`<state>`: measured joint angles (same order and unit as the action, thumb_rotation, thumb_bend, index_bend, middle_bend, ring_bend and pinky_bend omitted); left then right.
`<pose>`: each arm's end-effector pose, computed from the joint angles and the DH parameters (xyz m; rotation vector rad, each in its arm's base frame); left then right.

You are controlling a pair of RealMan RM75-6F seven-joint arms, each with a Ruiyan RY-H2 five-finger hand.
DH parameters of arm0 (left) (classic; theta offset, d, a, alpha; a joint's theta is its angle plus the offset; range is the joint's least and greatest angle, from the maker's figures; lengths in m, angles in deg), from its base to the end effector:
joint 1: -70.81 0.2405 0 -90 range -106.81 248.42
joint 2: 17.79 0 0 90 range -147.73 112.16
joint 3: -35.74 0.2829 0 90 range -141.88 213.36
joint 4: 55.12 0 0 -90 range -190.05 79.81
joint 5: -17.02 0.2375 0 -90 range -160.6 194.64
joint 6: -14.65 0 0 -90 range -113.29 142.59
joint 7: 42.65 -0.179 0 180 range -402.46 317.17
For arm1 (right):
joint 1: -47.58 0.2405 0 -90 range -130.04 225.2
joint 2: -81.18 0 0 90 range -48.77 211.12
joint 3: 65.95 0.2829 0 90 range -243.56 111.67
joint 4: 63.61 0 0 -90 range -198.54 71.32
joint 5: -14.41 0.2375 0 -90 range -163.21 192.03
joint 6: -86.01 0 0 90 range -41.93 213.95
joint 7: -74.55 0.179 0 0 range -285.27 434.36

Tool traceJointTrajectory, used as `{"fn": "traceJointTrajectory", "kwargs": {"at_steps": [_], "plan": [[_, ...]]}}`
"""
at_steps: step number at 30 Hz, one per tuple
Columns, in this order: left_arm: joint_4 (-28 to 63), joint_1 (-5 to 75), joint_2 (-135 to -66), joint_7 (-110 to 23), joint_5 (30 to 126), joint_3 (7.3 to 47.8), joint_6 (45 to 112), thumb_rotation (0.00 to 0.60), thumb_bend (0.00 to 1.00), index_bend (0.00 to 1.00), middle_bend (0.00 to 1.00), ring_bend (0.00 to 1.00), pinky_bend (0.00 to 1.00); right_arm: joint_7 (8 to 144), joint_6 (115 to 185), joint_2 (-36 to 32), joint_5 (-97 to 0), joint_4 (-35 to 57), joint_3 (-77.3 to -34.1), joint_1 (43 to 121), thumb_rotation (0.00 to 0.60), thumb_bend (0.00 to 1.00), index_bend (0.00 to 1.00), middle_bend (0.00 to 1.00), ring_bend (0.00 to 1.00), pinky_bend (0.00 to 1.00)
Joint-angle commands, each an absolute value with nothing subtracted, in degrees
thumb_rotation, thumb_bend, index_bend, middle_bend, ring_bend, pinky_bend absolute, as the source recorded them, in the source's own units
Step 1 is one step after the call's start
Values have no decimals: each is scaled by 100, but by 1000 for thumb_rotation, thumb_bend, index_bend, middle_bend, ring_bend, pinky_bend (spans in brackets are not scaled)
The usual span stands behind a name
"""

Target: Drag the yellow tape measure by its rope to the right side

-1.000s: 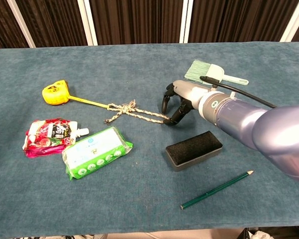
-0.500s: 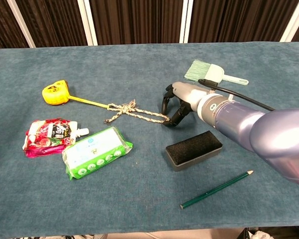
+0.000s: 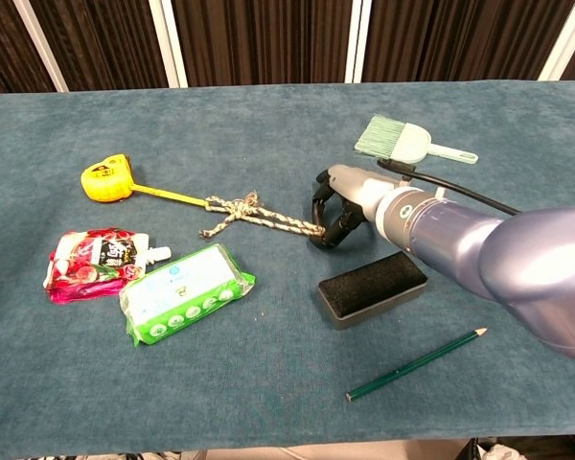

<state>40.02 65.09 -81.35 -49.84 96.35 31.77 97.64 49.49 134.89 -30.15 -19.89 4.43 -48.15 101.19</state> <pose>-0.3515 0.2284 0.1482 -1.3401 -0.8962 -0.7877 -0.1037 -0.4109 -0.1819 1.7047 -1.4358 0.8289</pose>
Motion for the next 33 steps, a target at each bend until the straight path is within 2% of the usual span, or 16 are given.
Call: {"fn": "traceJointTrajectory", "kwargs": {"at_steps": [1,15,33], "plan": [[4001,6511,-8131,-4975,9627,3171,9767,600,244,35,0,0,0,5001,13524,-3009,-2028,461,-4774,10102,600,350,677,12,66,162],[4020,6513,-8129,-4978,9606,3168,9754,600,244,34,0,0,0,5161,13446,-2588,-1863,783,-4501,10038,600,387,701,13,66,162],[4021,6514,-8127,-4979,9624,3175,9750,600,245,35,0,0,0,5185,13389,-1563,-1368,1183,-4442,9816,600,414,731,12,65,161]]}}
